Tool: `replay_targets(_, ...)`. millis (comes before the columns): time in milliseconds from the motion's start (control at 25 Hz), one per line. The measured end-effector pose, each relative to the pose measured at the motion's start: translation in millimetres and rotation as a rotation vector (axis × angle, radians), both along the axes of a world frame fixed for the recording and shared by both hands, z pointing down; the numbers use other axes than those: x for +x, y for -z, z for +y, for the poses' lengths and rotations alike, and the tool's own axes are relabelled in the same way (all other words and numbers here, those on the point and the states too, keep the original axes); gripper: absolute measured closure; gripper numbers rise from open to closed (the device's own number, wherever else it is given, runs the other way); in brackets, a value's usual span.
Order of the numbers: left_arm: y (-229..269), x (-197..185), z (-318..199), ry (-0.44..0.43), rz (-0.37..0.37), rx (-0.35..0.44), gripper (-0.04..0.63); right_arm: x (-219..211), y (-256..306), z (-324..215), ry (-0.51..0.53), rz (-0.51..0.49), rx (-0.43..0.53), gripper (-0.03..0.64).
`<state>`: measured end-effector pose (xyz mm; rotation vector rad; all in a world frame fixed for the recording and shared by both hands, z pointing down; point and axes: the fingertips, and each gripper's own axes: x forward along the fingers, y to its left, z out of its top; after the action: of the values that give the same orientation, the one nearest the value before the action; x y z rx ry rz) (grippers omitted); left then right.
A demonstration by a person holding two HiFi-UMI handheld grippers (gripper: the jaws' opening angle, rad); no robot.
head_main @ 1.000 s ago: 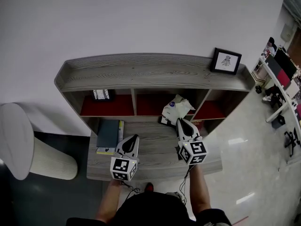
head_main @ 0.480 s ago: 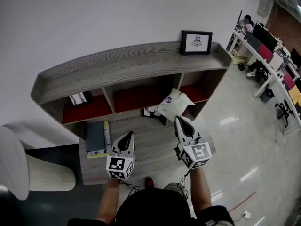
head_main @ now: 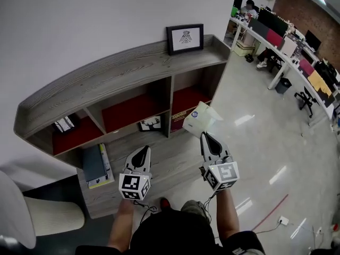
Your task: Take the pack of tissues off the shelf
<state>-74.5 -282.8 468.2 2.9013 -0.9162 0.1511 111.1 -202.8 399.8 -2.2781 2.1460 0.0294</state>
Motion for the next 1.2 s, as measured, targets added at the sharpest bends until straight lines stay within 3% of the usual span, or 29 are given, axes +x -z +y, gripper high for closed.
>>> replay_targets(320, -8.4, 63.0, 23.7, -0.129, 0.001, -0.021, 0.588, 54.9, -21.6, 47.7, -0.135, -0.024, -0.058, 0.589)
replay_targets(560, -20.6, 103.9, 44.7, -0.178, -0.021, -0.045, 0.588, 90.9, -39.3, 73.9, -0.173, -0.035, -0.086, 0.589)
replay_targets(880, -36.9, 142.2, 63.4, -0.153, -0.052, -0.085, 0.588, 128.6, -65.7, 82.7, -0.131, -0.064, -0.134, 0.589)
replay_targets(1200, -69.2, 156.7, 57.0, -0.108, -0.106, -0.126, 0.588, 147.9, -113.3, 72.8, -0.085, -0.141, -0.209, 0.589)
